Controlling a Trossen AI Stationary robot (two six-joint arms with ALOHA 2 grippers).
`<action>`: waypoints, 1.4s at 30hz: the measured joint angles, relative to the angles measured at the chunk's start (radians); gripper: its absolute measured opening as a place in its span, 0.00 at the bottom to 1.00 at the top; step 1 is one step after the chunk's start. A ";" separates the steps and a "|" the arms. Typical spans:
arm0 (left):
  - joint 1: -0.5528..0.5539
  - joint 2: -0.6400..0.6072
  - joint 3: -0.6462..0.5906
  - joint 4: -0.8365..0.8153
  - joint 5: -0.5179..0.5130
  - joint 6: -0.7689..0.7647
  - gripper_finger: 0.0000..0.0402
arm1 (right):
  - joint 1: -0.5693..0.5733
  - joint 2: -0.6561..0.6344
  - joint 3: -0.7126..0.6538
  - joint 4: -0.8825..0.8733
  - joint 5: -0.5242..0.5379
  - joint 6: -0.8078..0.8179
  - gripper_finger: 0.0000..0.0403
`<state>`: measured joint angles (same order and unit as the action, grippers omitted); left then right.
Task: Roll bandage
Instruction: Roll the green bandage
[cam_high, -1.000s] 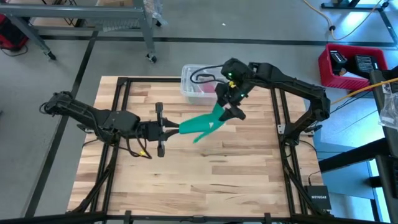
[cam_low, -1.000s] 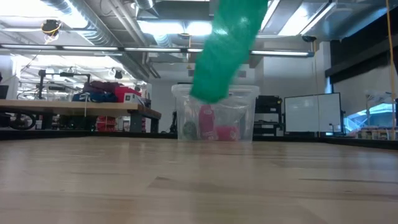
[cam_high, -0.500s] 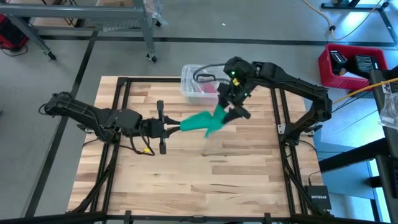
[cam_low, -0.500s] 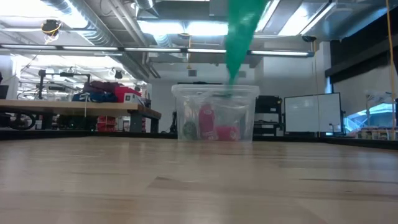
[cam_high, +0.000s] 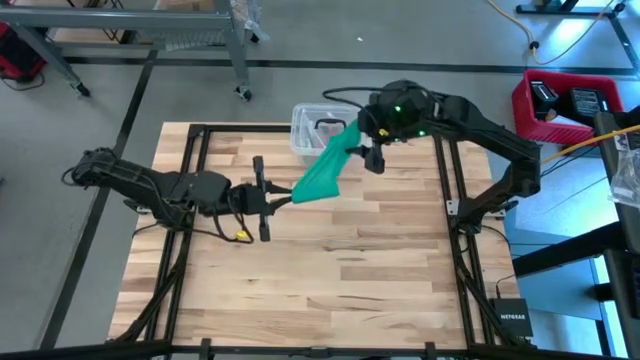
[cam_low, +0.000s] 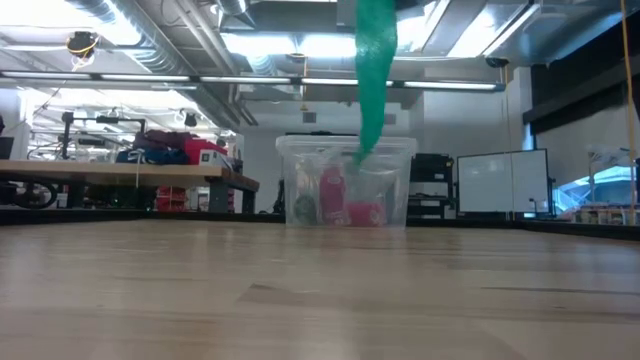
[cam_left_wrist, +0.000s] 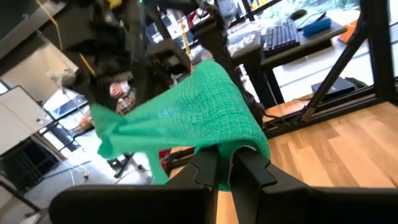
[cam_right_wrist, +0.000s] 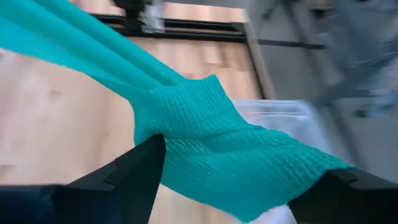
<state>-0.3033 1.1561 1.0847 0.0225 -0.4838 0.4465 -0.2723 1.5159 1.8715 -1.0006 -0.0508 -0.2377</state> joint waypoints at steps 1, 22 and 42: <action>0.005 0.000 0.000 -0.001 0.000 -0.001 0.04 | 0.009 -0.001 0.005 -0.001 0.053 -0.009 0.72; 0.140 0.016 0.000 0.020 0.009 -0.080 0.04 | 0.191 0.075 0.005 0.039 0.125 -0.138 0.72; 0.150 0.026 -0.001 -0.080 -0.077 -0.124 0.04 | 0.278 0.023 0.005 -0.102 0.302 -0.094 0.72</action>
<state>-0.1532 1.1818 1.0840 -0.0579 -0.5609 0.3223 0.0056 1.5389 1.8763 -1.1021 0.2509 -0.3316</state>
